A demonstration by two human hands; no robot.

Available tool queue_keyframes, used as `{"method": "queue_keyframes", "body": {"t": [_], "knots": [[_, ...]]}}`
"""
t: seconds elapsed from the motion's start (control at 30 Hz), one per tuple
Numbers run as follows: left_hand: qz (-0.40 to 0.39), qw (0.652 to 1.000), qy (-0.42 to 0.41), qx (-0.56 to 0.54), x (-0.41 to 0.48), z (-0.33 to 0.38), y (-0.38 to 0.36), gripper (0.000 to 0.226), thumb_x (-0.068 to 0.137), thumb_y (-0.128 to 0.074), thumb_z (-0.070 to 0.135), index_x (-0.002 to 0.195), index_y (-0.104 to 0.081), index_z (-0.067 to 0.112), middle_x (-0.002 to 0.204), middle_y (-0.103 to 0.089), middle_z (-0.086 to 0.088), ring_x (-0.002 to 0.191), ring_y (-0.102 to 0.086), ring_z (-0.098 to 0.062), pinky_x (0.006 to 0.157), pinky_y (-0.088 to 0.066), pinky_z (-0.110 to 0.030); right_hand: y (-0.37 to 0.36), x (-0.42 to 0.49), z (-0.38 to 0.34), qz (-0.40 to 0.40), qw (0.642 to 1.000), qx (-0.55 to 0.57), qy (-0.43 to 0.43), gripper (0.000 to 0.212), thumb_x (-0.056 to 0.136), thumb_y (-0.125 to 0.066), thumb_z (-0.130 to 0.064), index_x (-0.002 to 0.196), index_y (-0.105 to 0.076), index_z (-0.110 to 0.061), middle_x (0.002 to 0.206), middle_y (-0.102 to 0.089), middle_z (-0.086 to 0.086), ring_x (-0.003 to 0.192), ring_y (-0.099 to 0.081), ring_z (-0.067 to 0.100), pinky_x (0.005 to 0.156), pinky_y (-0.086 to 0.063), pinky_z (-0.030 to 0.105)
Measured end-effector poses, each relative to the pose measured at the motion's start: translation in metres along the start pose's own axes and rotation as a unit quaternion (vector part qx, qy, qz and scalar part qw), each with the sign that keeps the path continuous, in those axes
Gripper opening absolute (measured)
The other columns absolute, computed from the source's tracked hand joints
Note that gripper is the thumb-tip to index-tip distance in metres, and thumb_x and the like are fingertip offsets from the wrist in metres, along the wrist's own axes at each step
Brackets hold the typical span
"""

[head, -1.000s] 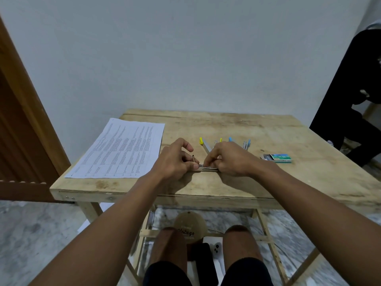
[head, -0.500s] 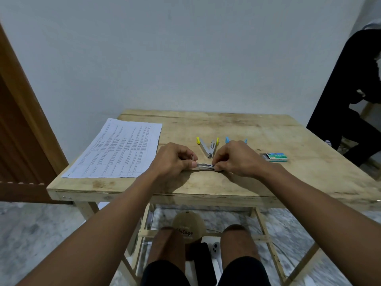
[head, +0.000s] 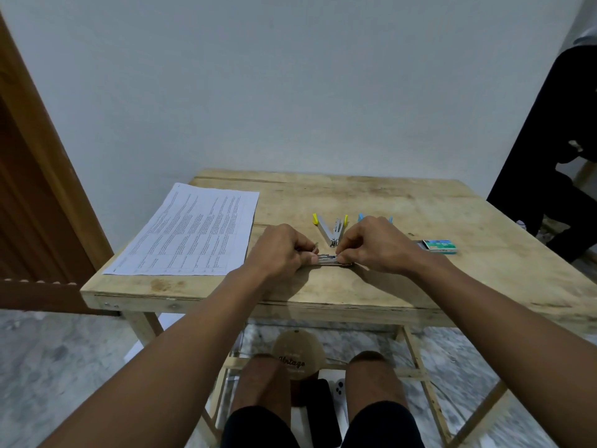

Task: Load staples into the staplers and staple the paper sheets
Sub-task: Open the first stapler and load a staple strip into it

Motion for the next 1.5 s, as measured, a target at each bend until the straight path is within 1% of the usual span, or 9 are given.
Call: {"method": "queue_keyframes", "body": {"t": [0.13, 0.43, 0.6, 0.73, 1.0, 1.17, 1.33, 1.4, 1.5], "knots": [[0.005, 1.0, 0.006, -0.015, -0.002, 0.0, -0.002, 0.016, 0.08, -0.077, 0.028, 0.095, -0.079, 0.025, 0.061, -0.064, 0.009, 0.062, -0.057, -0.005, 0.056, -0.039, -0.019, -0.003, 0.004, -0.013, 0.059, 0.997, 0.046, 0.024, 0.007, 0.077, -0.077, -0.019, 0.084, -0.08, -0.019, 0.076, -0.075, -0.005, 0.068, -0.065, 0.0, 0.063, -0.045, 0.014], [-0.003, 0.999, 0.026, -0.038, -0.001, -0.002, -0.004, 0.018, 0.077, -0.079, 0.026, 0.095, -0.079, 0.022, 0.068, -0.069, 0.008, 0.065, -0.059, -0.001, 0.057, -0.039, -0.016, -0.008, 0.006, -0.014, 0.044, 0.998, 0.022, 0.025, 0.008, 0.08, -0.074, -0.017, 0.085, -0.08, -0.017, 0.077, -0.075, -0.002, 0.07, -0.066, 0.007, 0.063, -0.046, 0.02], [-0.003, 0.998, 0.027, -0.055, 0.0, -0.002, -0.002, 0.012, 0.077, -0.079, 0.022, 0.089, -0.081, 0.02, 0.076, -0.075, 0.003, 0.075, -0.069, -0.005, 0.064, -0.05, -0.017, -0.012, 0.003, -0.01, 0.034, 0.999, 0.015, 0.023, 0.008, 0.081, -0.072, -0.016, 0.083, -0.079, -0.017, 0.077, -0.075, -0.002, 0.07, -0.067, 0.008, 0.067, -0.054, 0.028], [-0.012, 0.999, 0.022, -0.043, 0.0, -0.003, -0.001, 0.012, 0.079, -0.078, 0.023, 0.09, -0.081, 0.021, 0.076, -0.075, 0.005, 0.069, -0.064, 0.002, 0.052, -0.039, -0.002, -0.013, 0.006, -0.01, 0.016, 0.999, -0.026, 0.036, 0.01, 0.082, -0.07, -0.019, 0.085, -0.079, -0.019, 0.08, -0.076, -0.003, 0.073, -0.066, 0.01, 0.068, -0.054, 0.03], [-0.013, 1.0, 0.006, -0.017, 0.0, 0.0, -0.001, 0.016, 0.081, -0.077, 0.023, 0.096, -0.08, 0.02, 0.074, -0.072, 0.007, 0.066, -0.058, 0.003, 0.053, -0.038, -0.003, -0.006, -0.005, -0.01, -0.011, 0.986, -0.141, 0.089, 0.017, 0.081, -0.068, -0.022, 0.093, -0.08, -0.021, 0.086, -0.063, -0.005, 0.08, -0.057, 0.014, 0.067, -0.045, 0.031], [-0.063, 0.994, -0.017, 0.085, 0.0, 0.004, 0.011, 0.029, 0.083, -0.074, 0.022, 0.112, -0.074, 0.02, 0.105, -0.074, -0.001, 0.095, -0.065, -0.011, 0.077, -0.045, -0.016, -0.004, -0.006, -0.006, -0.013, 0.995, -0.08, 0.05, 0.015, 0.081, -0.073, -0.017, 0.095, -0.078, -0.017, 0.093, -0.074, -0.004, 0.084, -0.065, 0.007, 0.081, -0.052, 0.031], [-0.108, 0.958, 0.016, 0.264, 0.001, -0.006, 0.04, 0.023, 0.083, -0.067, 0.032, 0.104, -0.071, 0.023, 0.101, -0.071, 0.0, 0.092, -0.064, -0.02, 0.072, -0.048, -0.026, -0.003, -0.007, -0.003, -0.024, 0.996, -0.076, 0.037, 0.028, 0.084, -0.073, -0.017, 0.111, -0.069, -0.016, 0.097, -0.074, 0.001, 0.086, -0.066, 0.01, 0.081, -0.053, 0.027], [-0.081, 0.968, 0.014, 0.237, 0.0, -0.008, 0.048, 0.02, 0.081, -0.07, 0.031, 0.099, -0.069, 0.024, 0.091, -0.068, 0.003, 0.087, -0.064, -0.018, 0.069, -0.046, -0.026, -0.004, -0.007, -0.003, -0.025, 0.997, -0.07, 0.034, 0.033, 0.083, -0.072, -0.015, 0.115, -0.065, -0.014, 0.097, -0.073, 0.001, 0.088, -0.067, 0.013, 0.085, -0.054, 0.031], [0.004, 0.997, -0.005, 0.079, -0.002, -0.003, 0.047, 0.036, 0.079, -0.074, 0.015, 0.112, -0.062, 0.022, 0.092, -0.067, 0.001, 0.085, -0.066, -0.016, 0.069, -0.049, -0.023, -0.005, -0.006, -0.001, -0.02, 0.999, -0.039, 0.022, 0.033, 0.081, -0.072, -0.011, 0.11, -0.059, -0.015, 0.089, -0.071, -0.003, 0.084, -0.066, 0.013, 0.082, -0.054, 0.039]]}}
Point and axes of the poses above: each hand's wrist, its own x-axis towards the middle knuckle, its own y-axis out of the back of the hand, z = x × y, the point moved 1 cm from there along x, towards the middle knuckle
